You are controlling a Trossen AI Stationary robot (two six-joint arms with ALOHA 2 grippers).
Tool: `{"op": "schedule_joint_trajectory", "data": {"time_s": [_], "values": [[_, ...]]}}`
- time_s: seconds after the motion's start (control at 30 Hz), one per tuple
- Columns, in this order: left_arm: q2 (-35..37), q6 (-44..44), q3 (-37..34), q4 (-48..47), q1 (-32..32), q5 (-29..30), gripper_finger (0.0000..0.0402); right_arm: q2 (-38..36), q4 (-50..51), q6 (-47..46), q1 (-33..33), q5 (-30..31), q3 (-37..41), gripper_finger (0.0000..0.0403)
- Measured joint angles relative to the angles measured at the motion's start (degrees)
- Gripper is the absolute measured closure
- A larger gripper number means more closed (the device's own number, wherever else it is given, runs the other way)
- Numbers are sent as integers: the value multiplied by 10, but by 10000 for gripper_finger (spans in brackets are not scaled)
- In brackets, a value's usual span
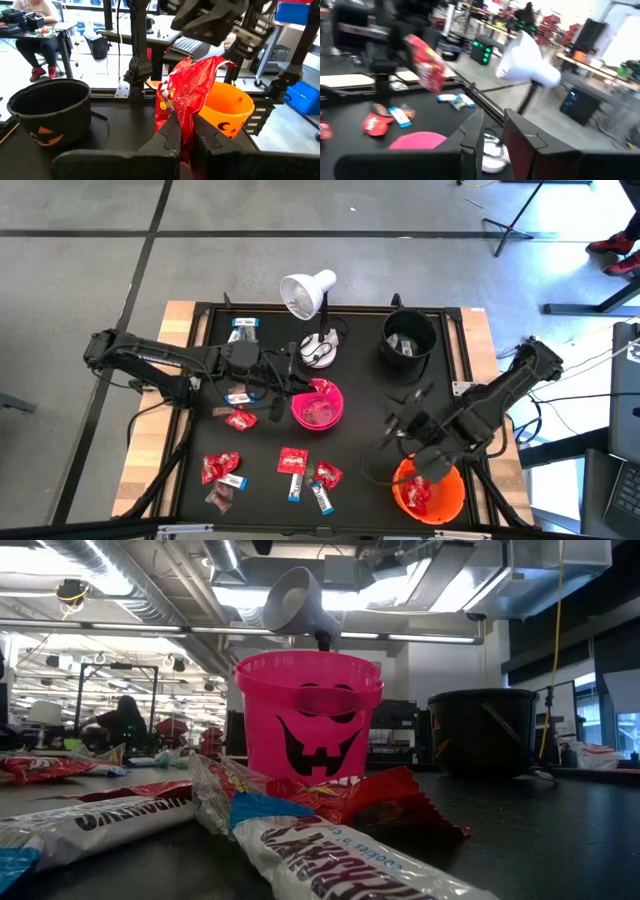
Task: Sort candy
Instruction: Put the red candy into the orange bucket
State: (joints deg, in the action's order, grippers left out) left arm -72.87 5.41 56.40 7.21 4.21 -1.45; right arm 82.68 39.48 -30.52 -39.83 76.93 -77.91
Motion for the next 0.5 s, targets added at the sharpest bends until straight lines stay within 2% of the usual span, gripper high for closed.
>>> {"op": "schedule_joint_trajectory", "data": {"time_s": [0.17, 0.27, 0.4, 0.5], "values": [[-12, 0, 0, 29, 0, 0, 399, -2, 207, -241, -11, 48, 0, 331], [-11, 0, 0, 32, 0, 0, 399, -1, 271, -335, -16, 60, 0, 343], [-11, 0, 0, 42, 0, 0, 399, 2, 255, -348, -14, 42, 0, 388], [-11, 0, 0, 47, -1, 0, 399, 6, 178, -288, -12, 11, 0, 394]]}}
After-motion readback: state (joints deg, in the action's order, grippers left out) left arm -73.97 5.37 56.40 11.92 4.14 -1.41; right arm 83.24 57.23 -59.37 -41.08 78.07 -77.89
